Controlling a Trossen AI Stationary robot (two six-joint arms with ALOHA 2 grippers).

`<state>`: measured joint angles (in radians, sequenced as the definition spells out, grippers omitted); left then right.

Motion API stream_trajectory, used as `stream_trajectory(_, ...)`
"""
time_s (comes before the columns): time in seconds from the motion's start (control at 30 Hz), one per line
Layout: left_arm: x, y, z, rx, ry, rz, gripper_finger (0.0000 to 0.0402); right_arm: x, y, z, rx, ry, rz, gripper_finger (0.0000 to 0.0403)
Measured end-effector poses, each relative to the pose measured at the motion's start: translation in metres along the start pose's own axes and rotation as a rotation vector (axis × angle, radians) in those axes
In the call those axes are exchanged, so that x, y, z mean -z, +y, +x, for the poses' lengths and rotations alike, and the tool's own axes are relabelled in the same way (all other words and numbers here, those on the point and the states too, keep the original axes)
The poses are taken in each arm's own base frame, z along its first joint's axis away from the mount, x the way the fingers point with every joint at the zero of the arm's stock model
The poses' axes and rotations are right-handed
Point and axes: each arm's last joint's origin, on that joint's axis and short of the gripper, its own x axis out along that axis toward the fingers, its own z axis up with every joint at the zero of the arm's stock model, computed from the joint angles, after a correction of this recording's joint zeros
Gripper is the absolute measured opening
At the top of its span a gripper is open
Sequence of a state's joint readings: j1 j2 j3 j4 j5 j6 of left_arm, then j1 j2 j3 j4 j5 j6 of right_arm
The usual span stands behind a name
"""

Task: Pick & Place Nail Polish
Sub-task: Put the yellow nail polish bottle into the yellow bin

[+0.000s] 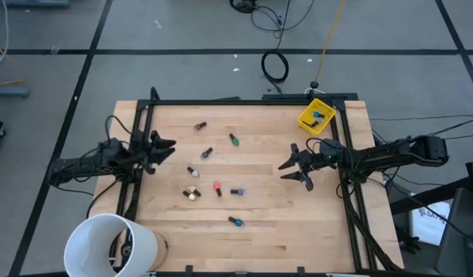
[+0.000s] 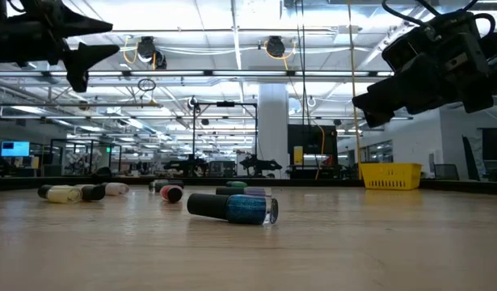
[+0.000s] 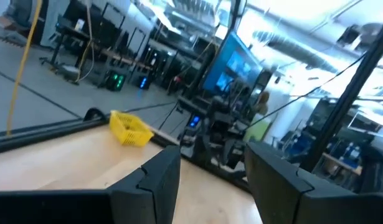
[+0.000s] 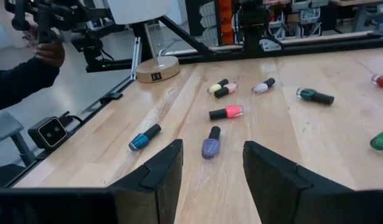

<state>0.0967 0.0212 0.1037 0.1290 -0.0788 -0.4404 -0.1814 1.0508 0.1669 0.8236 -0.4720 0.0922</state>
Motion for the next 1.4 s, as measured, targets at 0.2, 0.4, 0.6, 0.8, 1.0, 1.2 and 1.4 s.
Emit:
stream_trajectory(0.2,0.000,0.000,0.000,-0.010,-0.009,0.045,0.0177,0.000,-0.002,0.000,0.060,-0.008,-0.007,0.0155)
stream_trajectory(0.4,0.002,0.003,0.002,-0.088,0.008,0.219,0.0177,-0.002,-0.006,-0.001,0.210,-0.032,-0.035,0.0155)
stream_trajectory(0.6,0.026,0.015,0.017,-0.248,0.252,0.250,0.0177,-0.003,-0.010,-0.003,0.232,-0.042,-0.056,0.0155)
stream_trajectory(0.8,0.042,0.013,0.044,-0.277,0.642,0.190,0.0177,-0.006,-0.016,-0.006,0.268,-0.064,-0.070,0.0155)
stream_trajectory(1.0,0.045,-0.021,0.080,-0.004,1.011,0.351,0.0177,-0.012,-0.019,-0.009,0.291,-0.117,-0.086,0.0155)
stream_trajectory(1.2,0.068,-0.035,0.086,-0.011,1.309,0.376,0.0177,-0.012,-0.019,-0.009,0.290,-0.123,-0.080,0.0155)
stream_trajectory(1.4,0.094,-0.041,0.080,0.005,1.464,0.418,0.0177,-0.012,-0.019,-0.009,0.286,-0.129,-0.021,0.0155)
